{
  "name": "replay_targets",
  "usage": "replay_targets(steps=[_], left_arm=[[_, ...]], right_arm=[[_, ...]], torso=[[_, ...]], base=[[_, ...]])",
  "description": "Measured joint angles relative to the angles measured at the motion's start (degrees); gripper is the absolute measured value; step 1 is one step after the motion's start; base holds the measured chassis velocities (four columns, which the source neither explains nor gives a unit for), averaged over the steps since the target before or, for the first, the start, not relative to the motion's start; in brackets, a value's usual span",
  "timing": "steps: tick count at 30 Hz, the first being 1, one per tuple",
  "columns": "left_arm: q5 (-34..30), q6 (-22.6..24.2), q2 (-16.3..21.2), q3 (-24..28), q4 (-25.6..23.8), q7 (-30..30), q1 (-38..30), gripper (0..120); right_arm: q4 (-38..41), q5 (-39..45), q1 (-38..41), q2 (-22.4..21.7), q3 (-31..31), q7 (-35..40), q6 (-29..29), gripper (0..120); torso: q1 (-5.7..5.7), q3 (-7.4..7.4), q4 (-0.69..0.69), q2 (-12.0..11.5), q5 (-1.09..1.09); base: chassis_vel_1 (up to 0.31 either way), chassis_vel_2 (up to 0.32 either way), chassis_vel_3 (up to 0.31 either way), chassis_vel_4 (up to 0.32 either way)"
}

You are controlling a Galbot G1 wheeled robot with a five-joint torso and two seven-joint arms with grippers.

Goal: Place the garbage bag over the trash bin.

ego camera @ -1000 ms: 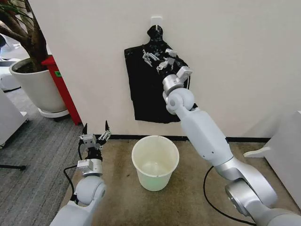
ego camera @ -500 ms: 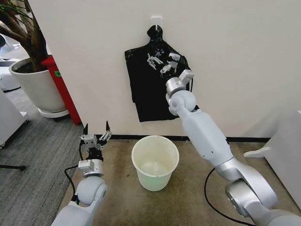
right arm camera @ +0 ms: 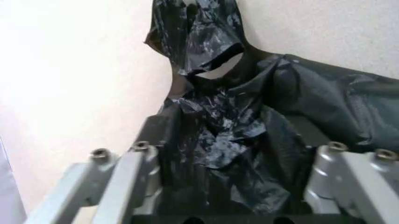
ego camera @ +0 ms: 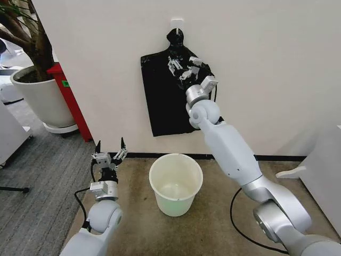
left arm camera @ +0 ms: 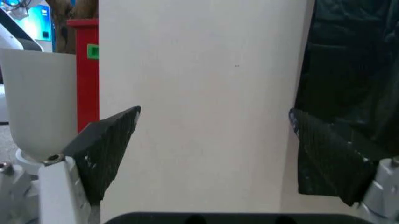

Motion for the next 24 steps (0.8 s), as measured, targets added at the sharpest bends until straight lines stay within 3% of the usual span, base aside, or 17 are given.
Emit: replay_targets(steps=[13, 24], left_arm=[[0.1, -0.1, -0.2, 0.0, -0.1, 0.0, 0.0, 93], [0.1, -0.3, -0.2, -0.2, -0.1, -0.2, -0.1, 92]], right_arm=[[0.0, 0.1, 0.5, -0.3, -0.1, 0.1, 0.1, 0], [1.8, 0.1, -0.2, -1.0, -1.2, 1.1, -0.1, 0]], torso=[[0.00, 0.00, 0.00, 0.0, 0.00], [0.00, 0.00, 0.00, 0.0, 0.00]], base=[[0.000, 0.000, 0.000, 0.000], [0.000, 0.000, 0.000, 0.000]])
